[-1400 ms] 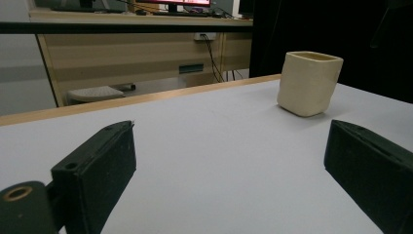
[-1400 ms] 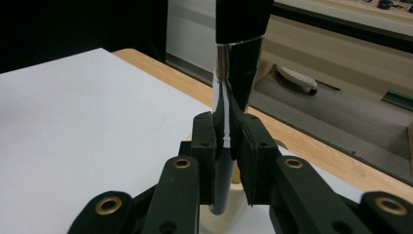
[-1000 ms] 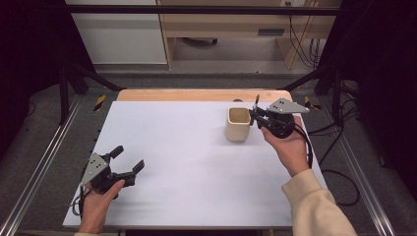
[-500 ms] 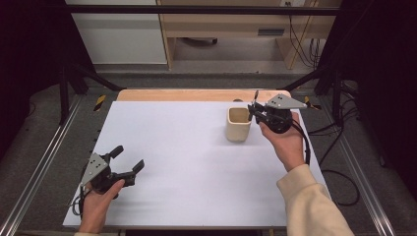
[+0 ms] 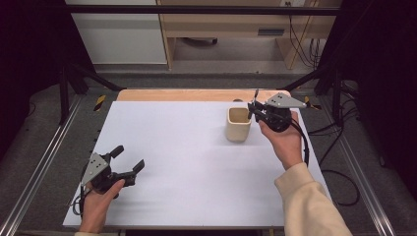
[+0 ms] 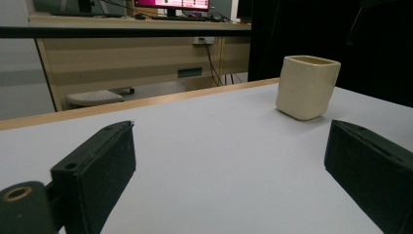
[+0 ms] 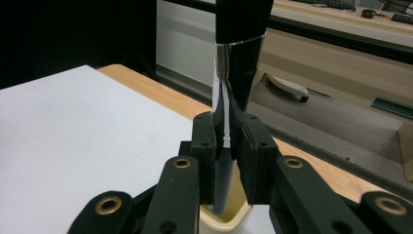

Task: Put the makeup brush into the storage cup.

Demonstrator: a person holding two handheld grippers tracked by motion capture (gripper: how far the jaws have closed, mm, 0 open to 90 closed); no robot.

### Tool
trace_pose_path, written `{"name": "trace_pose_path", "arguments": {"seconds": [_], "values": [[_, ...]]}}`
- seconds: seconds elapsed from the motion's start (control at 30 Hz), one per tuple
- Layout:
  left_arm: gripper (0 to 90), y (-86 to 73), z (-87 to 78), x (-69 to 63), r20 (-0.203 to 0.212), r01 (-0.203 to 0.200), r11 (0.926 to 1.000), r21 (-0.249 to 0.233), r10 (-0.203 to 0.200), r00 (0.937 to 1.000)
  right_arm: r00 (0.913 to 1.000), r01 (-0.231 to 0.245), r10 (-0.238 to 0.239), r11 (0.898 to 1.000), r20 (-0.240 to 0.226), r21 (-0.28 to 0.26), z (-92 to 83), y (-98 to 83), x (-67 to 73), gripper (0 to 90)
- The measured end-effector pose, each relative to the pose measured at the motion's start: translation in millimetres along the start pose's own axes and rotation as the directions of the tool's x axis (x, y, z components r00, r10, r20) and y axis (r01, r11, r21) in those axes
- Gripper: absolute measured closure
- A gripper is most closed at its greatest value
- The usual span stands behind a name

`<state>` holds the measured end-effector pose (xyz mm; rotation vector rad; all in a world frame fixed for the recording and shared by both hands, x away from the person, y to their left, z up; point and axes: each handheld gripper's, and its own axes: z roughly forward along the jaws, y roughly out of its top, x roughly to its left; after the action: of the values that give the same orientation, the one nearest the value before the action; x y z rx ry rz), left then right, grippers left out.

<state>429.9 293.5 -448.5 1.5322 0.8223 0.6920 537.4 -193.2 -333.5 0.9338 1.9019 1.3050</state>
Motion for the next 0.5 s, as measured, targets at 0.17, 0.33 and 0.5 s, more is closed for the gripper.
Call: {"name": "trace_pose_path", "arguments": {"seconds": [0.17, 0.33, 0.5], "values": [[4.1, 0.1, -0.2, -0.2, 0.001, 0.002, 1.0000, -0.002, -0.002, 1.0000, 1.0000, -0.005, 0.005, 1.000, 0.005, -0.011, 2.5, -0.7, -1.2, 78.3], [4.1, -0.2, 0.1, 0.4, 0.000, 0.003, 1.0000, -0.002, -0.003, 1.0000, 0.9999, -0.008, 0.008, 1.000, 0.008, -0.019, 3.6, -0.9, -1.2, 78.3], [4.1, -0.1, 0.3, 0.1, 0.002, 0.002, 1.0000, -0.002, -0.002, 1.0000, 0.9999, -0.011, 0.011, 1.000, 0.011, -0.022, 6.8, -1.9, -0.2, 78.3]]}}
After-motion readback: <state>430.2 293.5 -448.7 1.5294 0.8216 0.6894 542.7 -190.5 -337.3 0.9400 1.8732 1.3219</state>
